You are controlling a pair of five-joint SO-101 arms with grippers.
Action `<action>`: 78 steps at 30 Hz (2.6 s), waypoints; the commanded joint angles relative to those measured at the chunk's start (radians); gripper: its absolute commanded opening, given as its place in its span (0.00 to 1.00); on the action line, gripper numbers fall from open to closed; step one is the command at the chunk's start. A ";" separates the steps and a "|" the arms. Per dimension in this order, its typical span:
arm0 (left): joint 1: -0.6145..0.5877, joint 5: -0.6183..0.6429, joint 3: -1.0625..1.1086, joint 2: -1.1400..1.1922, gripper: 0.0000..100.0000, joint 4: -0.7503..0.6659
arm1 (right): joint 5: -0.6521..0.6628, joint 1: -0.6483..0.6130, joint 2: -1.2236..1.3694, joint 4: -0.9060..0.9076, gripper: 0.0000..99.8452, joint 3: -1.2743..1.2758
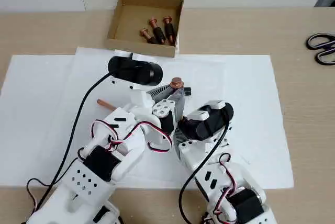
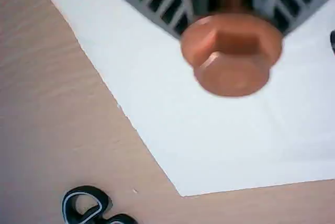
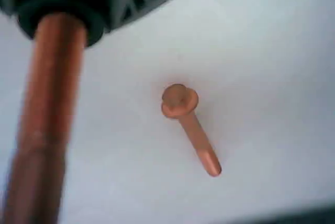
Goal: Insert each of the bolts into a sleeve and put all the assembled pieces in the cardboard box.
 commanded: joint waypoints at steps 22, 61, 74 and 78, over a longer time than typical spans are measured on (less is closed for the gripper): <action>0.074 -0.003 -0.016 -0.032 0.01 0.175 | -0.005 -0.005 -0.004 -0.024 0.00 -0.012; 0.069 -0.092 -0.208 -0.034 0.20 0.594 | -0.005 -0.002 -0.004 -0.024 0.00 -0.008; -0.539 -0.206 -0.441 -0.040 0.20 0.769 | -0.003 0.119 0.016 -0.021 0.00 -0.063; -0.689 -0.324 -0.437 -0.040 0.20 0.770 | 0.009 0.179 0.166 -0.022 0.00 -0.193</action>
